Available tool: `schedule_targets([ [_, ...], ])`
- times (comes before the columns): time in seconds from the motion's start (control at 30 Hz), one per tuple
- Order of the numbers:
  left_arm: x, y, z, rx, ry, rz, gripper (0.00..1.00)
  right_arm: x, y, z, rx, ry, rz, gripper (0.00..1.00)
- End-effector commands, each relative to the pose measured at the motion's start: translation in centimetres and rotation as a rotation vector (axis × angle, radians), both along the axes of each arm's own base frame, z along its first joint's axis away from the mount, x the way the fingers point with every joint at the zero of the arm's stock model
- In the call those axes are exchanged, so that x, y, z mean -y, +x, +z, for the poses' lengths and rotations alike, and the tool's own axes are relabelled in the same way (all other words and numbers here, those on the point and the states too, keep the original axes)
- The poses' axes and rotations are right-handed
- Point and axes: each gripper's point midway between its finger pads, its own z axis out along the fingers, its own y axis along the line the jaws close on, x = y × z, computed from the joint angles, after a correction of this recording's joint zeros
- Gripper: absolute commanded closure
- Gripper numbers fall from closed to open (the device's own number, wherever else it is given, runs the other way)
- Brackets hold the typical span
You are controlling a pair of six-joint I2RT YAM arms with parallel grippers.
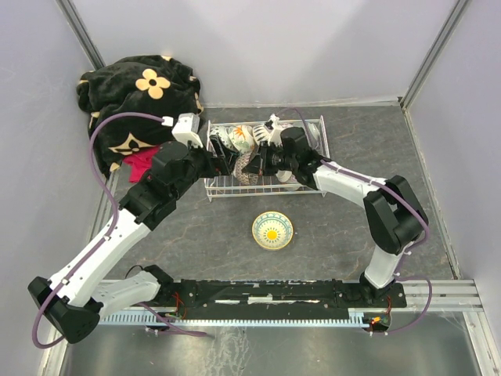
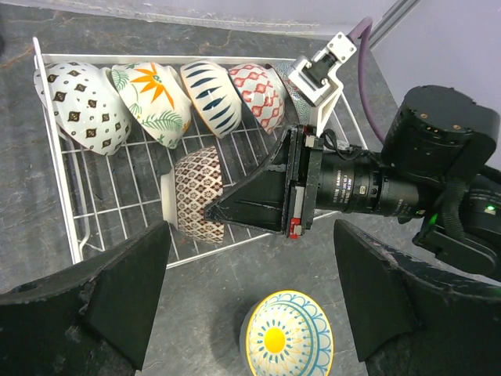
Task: Load the bowls into the dish rack
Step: Turn the bowl upside down on the dish rack.
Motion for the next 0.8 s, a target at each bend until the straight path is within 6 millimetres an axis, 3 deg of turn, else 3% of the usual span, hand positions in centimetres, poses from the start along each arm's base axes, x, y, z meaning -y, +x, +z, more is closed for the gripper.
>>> schedule_targets([
  [0.0,0.5,0.5,1.9,0.056,-0.035,-0.011,0.1,-0.7,1.1,4.0,0.112,0.164,0.03,0.98],
  [0.33,1.5,1.3,1.0,0.034,-0.038,-0.032,0.1,1.2,1.2,1.2,0.06,0.192,0.011,0.98],
  [0.77,2.5,2.0,0.0,0.01,-0.032,-0.052,0.11,3.2,-0.4,-1.4,-0.004,0.145,0.043,0.98],
])
